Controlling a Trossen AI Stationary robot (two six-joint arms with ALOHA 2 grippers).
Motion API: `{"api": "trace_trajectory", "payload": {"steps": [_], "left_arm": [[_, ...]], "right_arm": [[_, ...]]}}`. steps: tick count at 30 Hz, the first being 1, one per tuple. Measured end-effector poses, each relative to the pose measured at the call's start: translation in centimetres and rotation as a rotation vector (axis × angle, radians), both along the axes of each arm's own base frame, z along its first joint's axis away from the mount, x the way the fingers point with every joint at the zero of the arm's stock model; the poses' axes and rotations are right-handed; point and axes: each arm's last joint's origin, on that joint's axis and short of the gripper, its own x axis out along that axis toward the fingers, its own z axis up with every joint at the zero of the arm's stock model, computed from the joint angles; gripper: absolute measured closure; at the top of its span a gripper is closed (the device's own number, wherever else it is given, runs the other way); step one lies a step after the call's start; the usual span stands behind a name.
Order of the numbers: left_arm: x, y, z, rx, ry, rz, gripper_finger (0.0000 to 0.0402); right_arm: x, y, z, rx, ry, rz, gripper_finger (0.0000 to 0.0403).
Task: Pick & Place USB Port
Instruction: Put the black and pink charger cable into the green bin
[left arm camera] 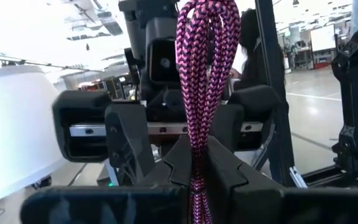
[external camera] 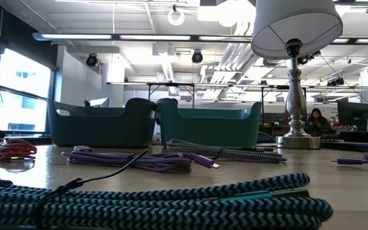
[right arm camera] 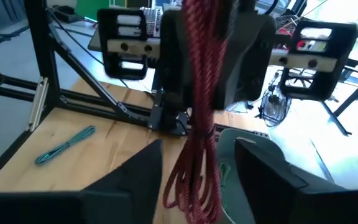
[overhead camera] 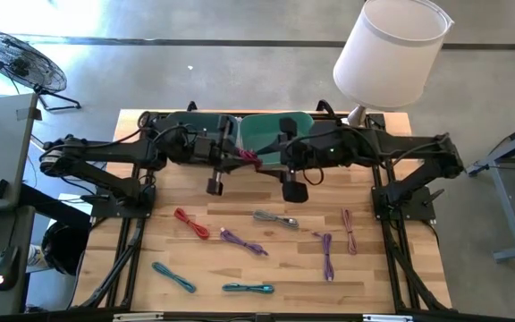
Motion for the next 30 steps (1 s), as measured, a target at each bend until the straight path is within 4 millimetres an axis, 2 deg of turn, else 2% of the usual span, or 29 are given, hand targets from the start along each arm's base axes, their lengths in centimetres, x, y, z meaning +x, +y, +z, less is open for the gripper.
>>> {"api": "trace_trajectory", "payload": {"steps": [6,8,13,17,21,26,30], "left_arm": [[0.0,0.0,0.0,0.002,-0.003,0.000,0.0384],[0.0,0.0,0.1,0.005,-0.005,-0.001,0.0388],[0.0,0.0,0.0,0.026,-0.007,-0.004,0.0369],[-0.1,0.0,0.2,-0.005,-0.021,-0.006,0.0322],[-1.1,-0.1,1.0,-0.006,-0.051,-0.024,0.0276],[-4.1,-0.1,2.1,0.090,-0.032,0.015,0.0253],[-7.3,0.1,1.8,0.182,0.116,0.149,0.0259]], "right_arm": [[0.5,-0.1,-0.4,-0.031,0.004,0.055,0.0358],[0.7,0.0,-0.5,-0.053,0.008,0.071,0.0381],[0.7,0.0,-0.6,-0.052,0.016,0.065,0.0386],[0.7,0.0,-0.7,-0.058,0.033,0.060,0.0386],[0.3,-0.2,-1.2,-0.074,0.093,0.018,0.0388],[-1.6,-1.4,-2.0,-0.148,0.273,-0.169,0.0388],[-3.0,-4.4,-3.7,-0.140,0.493,-0.306,0.0388]]}}
